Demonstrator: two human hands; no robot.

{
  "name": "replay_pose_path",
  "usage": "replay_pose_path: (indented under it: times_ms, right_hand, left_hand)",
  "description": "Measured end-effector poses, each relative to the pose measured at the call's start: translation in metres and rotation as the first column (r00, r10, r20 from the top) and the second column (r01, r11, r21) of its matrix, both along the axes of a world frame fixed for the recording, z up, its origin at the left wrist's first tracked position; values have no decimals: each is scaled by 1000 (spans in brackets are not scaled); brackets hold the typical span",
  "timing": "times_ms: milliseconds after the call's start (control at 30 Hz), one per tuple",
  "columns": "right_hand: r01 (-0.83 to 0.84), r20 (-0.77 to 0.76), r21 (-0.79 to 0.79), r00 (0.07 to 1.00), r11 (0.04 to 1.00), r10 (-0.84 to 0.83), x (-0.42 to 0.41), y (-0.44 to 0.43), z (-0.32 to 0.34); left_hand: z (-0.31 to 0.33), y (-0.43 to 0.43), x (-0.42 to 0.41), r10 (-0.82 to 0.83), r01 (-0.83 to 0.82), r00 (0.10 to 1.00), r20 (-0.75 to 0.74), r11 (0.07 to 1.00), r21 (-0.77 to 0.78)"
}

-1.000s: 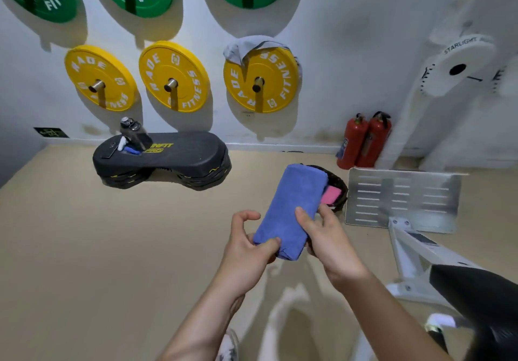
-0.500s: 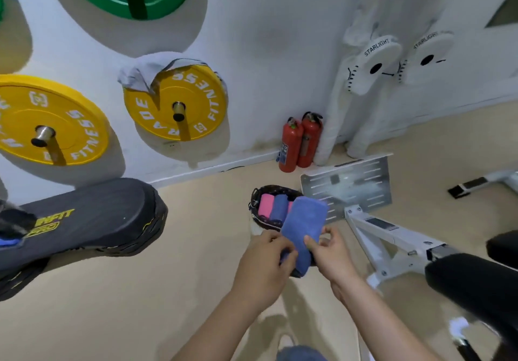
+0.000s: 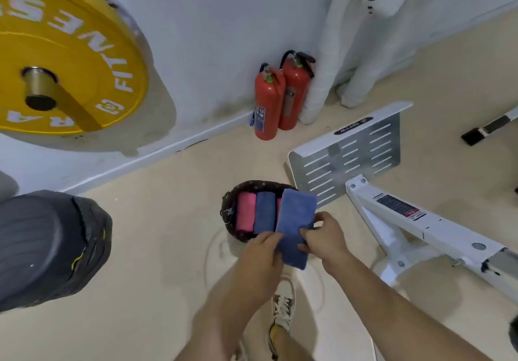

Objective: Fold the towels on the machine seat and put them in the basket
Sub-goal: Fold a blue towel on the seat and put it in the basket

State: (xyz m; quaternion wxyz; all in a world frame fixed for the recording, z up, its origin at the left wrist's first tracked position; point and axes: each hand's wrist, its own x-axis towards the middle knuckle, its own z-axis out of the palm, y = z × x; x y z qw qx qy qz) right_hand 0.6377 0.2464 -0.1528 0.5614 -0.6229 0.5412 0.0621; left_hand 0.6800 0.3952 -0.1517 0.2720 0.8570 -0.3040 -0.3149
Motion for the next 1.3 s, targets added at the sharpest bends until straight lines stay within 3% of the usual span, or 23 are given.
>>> replay_pose_path:
  times_ms: [167,267,500,667,767,867,1000,1100,1167,1300]
  right_hand:
    - [-47,-25,14,999,999,47,76,-6,-126]
    - [-75,-26,17,997,997,75,105,2,-197]
    - [-239,-167,-188,964,953,209,121,17,-293]
    - [-409,-206,-223,907,885,368,115,8,-306]
    - [-412,-158,-294,911,863,381,109,8,-303]
    - [-366,-97,-231,931,902,353,108,5,-300]
    - [-447,-138,-127,892,885,431,113,0,-295]
    - [-530,-214,-362,848,767,485,113,3,-282]
    - [-537,-160,-439,836,720,526,110,7,-273]
    - [-580,-43,-262,805,771,591,99,13,-279]
  left_hand:
    - [-118,-10,71,76,-76,997,-21,997,34]
    - [-179,-18,108,1,-4,1000,31,995,102]
    - [-274,-26,137,-296,246,951,91,901,357]
    - [-282,-33,134,-418,297,880,225,855,425]
    - [-279,-34,133,-451,306,853,264,841,447]
    - [-278,-36,134,-457,301,835,306,845,442]
    - [-282,-36,131,-497,314,812,307,815,487]
    - [-288,-39,132,-471,264,817,333,819,509]
    - [-295,-43,133,-464,252,820,335,818,517]
    - [-301,-47,136,-442,236,830,340,831,504]
